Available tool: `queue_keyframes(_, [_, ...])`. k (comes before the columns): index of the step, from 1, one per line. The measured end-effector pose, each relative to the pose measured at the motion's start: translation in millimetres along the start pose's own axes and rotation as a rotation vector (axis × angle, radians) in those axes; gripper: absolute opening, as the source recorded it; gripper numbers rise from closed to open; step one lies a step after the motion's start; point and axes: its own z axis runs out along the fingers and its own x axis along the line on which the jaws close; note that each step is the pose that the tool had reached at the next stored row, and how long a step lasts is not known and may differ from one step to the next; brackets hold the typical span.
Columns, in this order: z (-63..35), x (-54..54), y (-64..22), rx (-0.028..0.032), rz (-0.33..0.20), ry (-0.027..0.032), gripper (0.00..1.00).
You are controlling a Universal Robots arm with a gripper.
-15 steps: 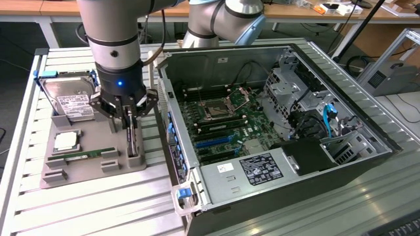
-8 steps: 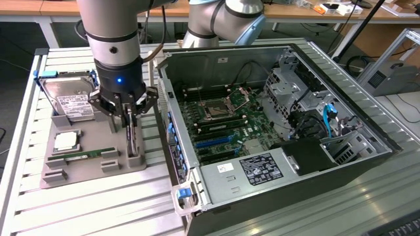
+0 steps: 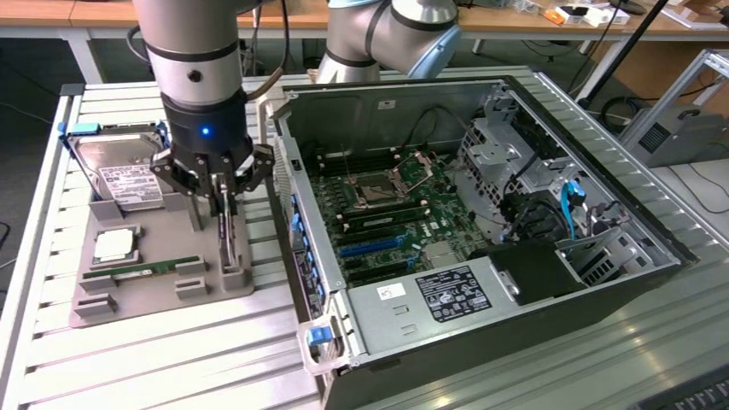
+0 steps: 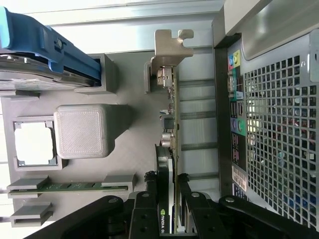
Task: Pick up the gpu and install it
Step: 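Pick up the gpu and move the gpu toward the slot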
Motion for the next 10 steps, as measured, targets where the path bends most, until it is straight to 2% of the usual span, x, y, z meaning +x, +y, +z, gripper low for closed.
queue_keyframes(10, [-2.2, 0.0, -0.1, -0.0016, 0.0, 0.0001, 0.27])
